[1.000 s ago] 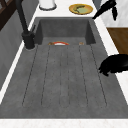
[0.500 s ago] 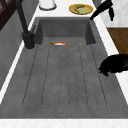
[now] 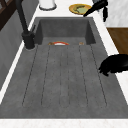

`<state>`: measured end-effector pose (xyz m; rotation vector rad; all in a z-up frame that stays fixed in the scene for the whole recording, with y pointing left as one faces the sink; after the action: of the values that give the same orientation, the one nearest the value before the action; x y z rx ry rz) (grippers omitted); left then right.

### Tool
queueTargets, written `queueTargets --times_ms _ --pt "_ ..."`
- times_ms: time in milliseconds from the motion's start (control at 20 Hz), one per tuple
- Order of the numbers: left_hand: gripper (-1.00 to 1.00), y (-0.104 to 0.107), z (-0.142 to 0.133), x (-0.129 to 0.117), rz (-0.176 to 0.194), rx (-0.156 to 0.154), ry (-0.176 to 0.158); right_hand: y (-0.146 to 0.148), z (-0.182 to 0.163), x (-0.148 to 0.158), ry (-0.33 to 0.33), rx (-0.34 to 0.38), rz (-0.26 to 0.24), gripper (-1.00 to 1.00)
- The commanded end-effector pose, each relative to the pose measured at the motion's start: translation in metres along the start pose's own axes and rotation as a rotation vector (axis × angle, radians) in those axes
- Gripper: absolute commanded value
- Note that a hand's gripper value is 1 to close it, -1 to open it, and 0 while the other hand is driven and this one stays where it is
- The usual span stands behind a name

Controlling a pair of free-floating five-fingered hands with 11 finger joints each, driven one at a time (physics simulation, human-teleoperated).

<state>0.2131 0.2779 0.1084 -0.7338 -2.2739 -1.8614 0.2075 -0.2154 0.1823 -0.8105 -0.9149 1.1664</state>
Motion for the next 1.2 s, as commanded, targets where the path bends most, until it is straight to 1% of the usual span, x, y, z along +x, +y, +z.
queueTargets --times_ms 0,50,100,150,200,250,300,350,400,450,500,600,700,750,800,950,1000,1150 --pt "0.00 0.000 0.000 0.000 0.000 0.000 0.000 -0.001 0.000 -0.003 -0.098 -0.104 0.012 -1.00" --pt "0.00 0.000 0.000 0.000 0.000 0.000 0.000 -0.003 0.000 -0.005 -0.123 -0.112 0.009 -1.00" --pt "0.00 0.000 0.000 0.000 0.000 0.000 0.000 -0.006 0.001 -0.007 -0.153 -0.102 0.015 -1.00" --pt "0.00 0.000 0.000 0.000 0.000 0.000 0.000 -0.003 0.000 -0.004 -0.184 -0.079 0.039 -1.00" --pt "0.00 0.000 0.000 0.000 0.000 0.000 0.000 -0.005 0.000 -0.004 -0.205 -0.070 0.040 -1.00" --pt "0.00 0.000 0.000 0.000 0.000 0.000 0.000 -0.005 0.000 -0.003 -0.221 -0.046 0.042 -1.00" --pt "0.00 0.000 0.000 0.000 0.000 0.000 0.000 -0.003 -0.001 0.002 -0.218 -0.039 0.034 -1.00" --pt "0.00 0.000 0.000 0.000 0.000 0.000 0.000 -0.006 -0.001 -0.004 -0.160 -0.074 -0.024 -1.00" --pt "0.00 0.000 0.000 0.000 0.000 0.000 0.000 -0.006 -0.001 -0.002 -0.153 -0.074 -0.003 -1.00" --pt "0.00 0.000 0.000 0.000 0.000 0.000 0.000 -0.006 -0.001 -0.001 -0.153 -0.075 0.002 -1.00" --pt "0.00 0.000 0.000 0.000 0.000 0.000 0.000 -0.005 0.000 0.005 -0.167 -0.074 -0.001 -1.00" --pt "0.00 0.000 0.000 0.000 0.000 0.000 0.000 -0.006 -0.001 0.001 -0.156 -0.077 -0.005 -1.00" --pt "0.00 0.000 0.000 0.000 0.000 0.000 0.000 -0.006 -0.001 0.003 -0.246 -0.055 0.028 -1.00" --pt "0.00 0.000 0.000 0.000 0.000 0.000 0.000 -0.006 -0.002 0.004 -0.269 -0.053 0.035 -1.00" --pt "0.00 0.000 0.000 0.000 0.000 0.000 0.000 -0.006 -0.001 0.002 -0.293 -0.055 0.055 -1.00" --pt "0.00 0.000 0.000 0.000 0.000 0.000 0.000 -0.006 -0.002 0.001 -0.352 -0.061 0.062 -1.00" --pt "0.00 0.000 0.000 0.000 0.000 0.000 0.000 -0.008 -0.005 0.000 -0.369 -0.075 0.053 -1.00" --pt "0.00 0.000 0.000 0.000 0.000 0.000 0.000 -0.008 -0.014 0.002 -0.387 -0.163 0.035 -1.00"
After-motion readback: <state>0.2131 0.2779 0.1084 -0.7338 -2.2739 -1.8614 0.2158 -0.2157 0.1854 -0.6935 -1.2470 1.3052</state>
